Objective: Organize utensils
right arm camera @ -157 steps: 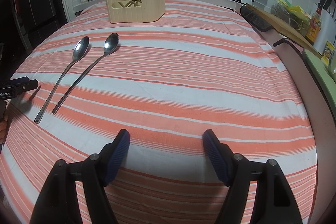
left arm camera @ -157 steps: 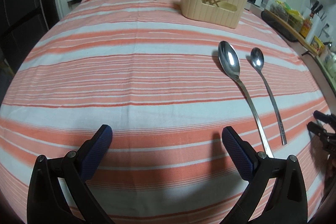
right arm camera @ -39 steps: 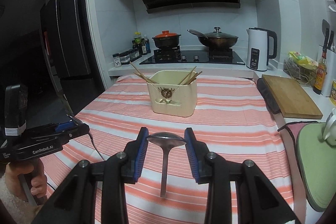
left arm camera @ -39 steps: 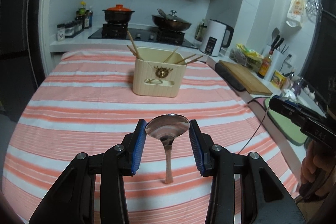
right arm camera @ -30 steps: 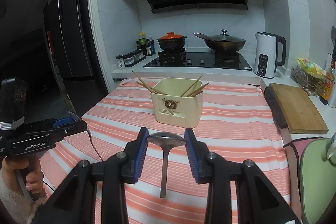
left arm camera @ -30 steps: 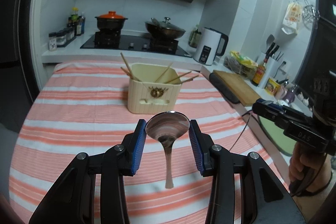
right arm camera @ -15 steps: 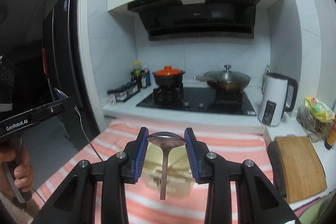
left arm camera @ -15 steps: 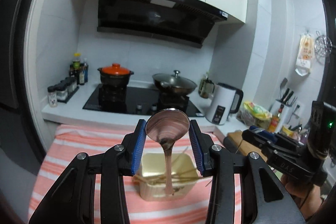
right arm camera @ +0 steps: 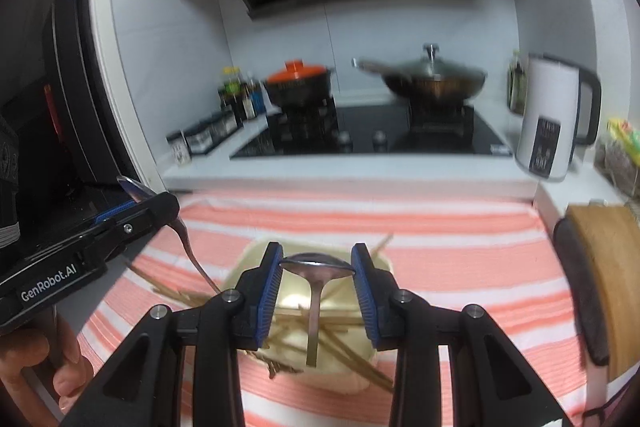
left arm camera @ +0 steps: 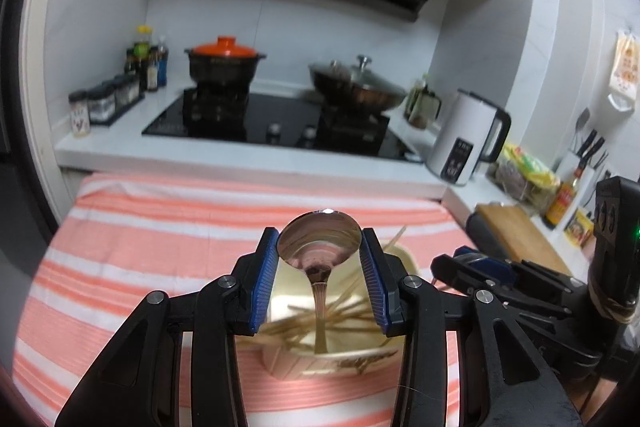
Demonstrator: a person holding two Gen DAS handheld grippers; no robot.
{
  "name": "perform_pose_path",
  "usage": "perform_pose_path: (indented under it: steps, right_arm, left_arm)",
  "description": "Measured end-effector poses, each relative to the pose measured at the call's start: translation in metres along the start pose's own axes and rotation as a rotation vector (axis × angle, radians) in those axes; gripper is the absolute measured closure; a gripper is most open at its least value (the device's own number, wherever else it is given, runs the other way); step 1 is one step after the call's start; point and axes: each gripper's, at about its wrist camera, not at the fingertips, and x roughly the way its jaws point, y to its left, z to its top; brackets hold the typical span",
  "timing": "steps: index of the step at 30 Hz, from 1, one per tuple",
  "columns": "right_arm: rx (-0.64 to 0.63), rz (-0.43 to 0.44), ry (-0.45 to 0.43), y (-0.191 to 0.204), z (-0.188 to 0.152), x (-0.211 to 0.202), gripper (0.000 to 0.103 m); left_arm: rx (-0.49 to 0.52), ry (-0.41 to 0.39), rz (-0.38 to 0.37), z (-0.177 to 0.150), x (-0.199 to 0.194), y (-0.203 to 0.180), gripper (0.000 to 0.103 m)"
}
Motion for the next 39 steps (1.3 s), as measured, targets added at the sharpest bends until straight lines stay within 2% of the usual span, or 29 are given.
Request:
perform_pose_path:
  steps: [7,9,11,12,14,16,18,19,21,24,28,30,31,35,39]
  right_arm:
    - [0.005,-0.023,0.097,-0.007,-0.016,0.023,0.067]
    - [0.018,-0.016,0.103,-0.008,-0.016,0.023,0.066]
    - [0.026,-0.002,0.083,-0.008,-0.013,0.014,0.062]
    - [0.025,0.004,0.069,-0.008,-0.01,0.007,0.057]
    - [0.015,0.011,0.016,-0.006,-0.001,-0.018,0.051]
    - [-0.011,0.015,-0.05,0.001,0.009,-0.055,0.046]
    - [-0.035,0.003,-0.105,0.008,0.014,-0.094,0.024]
    - [-0.045,-0.006,-0.128,0.012,0.014,-0.114,0.02]
    - [-0.056,-0.028,-0.156,0.018,0.009,-0.149,0.017]
    - [-0.073,-0.06,-0.175,0.027,-0.014,-0.194,0.015]
    - [-0.104,-0.082,-0.176,0.038,-0.06,-0.237,0.011]
    - [-0.099,-0.088,-0.166,0.041,-0.082,-0.252,0.0]
    - [-0.094,-0.093,-0.158,0.041,-0.092,-0.259,0.0]
    - [-0.075,-0.093,-0.142,0.045,-0.119,-0.279,0.0]
    - [-0.09,-0.092,-0.136,0.053,-0.134,-0.291,0.0]
  left_arm:
    - [0.006,0.088,0.025,-0.02,0.017,0.002,0.06]
    - [0.027,0.089,0.04,-0.019,0.012,0.0,0.054]
    - [0.046,0.059,0.052,-0.015,-0.005,-0.002,0.032]
    - [0.056,0.032,0.062,-0.011,-0.02,-0.003,0.027]
    - [0.088,-0.032,0.084,-0.004,-0.052,-0.005,0.009]
    - [0.127,-0.105,0.113,0.001,-0.093,-0.013,0.0]
    - [0.181,-0.146,0.149,-0.001,-0.129,-0.024,0.0]
    - [0.206,-0.156,0.179,-0.005,-0.145,-0.03,0.0]
    - [0.234,-0.159,0.233,-0.017,-0.171,-0.04,0.0]
    - [0.208,-0.094,0.316,-0.046,-0.194,-0.05,0.0]
    - [0.157,-0.091,0.312,-0.093,-0.228,-0.058,0.0]
    - [0.138,-0.085,0.335,-0.11,-0.242,-0.063,0.0]
    - [0.132,-0.077,0.344,-0.116,-0.247,-0.066,0.0]
    - [0.128,-0.049,0.347,-0.13,-0.264,-0.074,0.0]
    - [0.101,-0.057,0.353,-0.134,-0.283,-0.075,0.0]
